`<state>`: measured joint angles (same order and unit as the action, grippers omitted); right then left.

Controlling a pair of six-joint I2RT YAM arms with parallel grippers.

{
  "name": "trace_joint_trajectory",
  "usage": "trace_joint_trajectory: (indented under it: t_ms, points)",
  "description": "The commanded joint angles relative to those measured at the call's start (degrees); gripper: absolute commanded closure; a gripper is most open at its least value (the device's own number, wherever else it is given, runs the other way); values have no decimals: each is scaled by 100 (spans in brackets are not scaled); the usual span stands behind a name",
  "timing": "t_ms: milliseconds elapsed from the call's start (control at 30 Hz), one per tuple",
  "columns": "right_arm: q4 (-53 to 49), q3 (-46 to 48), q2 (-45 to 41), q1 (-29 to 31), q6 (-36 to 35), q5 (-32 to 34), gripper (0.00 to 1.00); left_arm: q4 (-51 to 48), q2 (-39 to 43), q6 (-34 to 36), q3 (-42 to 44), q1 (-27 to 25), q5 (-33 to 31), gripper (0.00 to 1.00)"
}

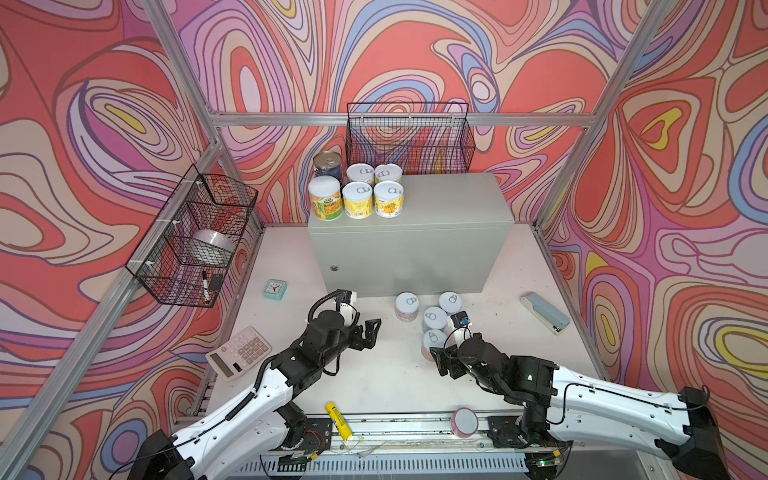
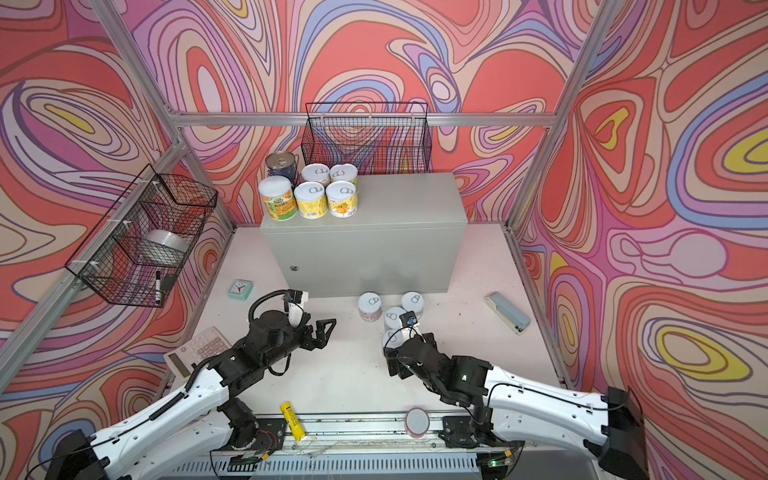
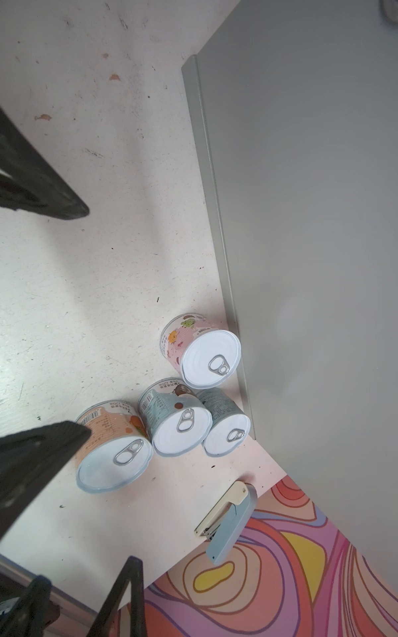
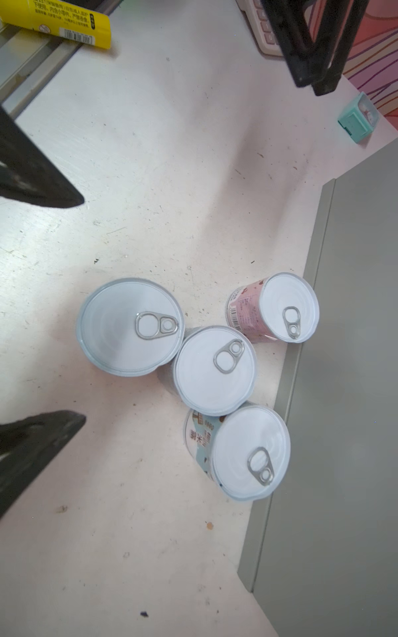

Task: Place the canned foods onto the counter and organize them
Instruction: 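Lower the open right gripper around the orange-labelled can nearest the robot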

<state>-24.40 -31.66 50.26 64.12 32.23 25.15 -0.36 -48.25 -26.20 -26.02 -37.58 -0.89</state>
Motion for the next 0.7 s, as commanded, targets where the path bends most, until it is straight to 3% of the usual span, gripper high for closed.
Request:
trace_joint_trajectory:
  t_ms: [0, 667]
  points:
    - [423, 235, 130, 57, 456, 28, 5, 250, -33, -103, 88, -37, -130, 7]
    - [1626, 365, 1983, -51, 532, -35, 3, 366, -296, -96, 80, -39, -82, 7]
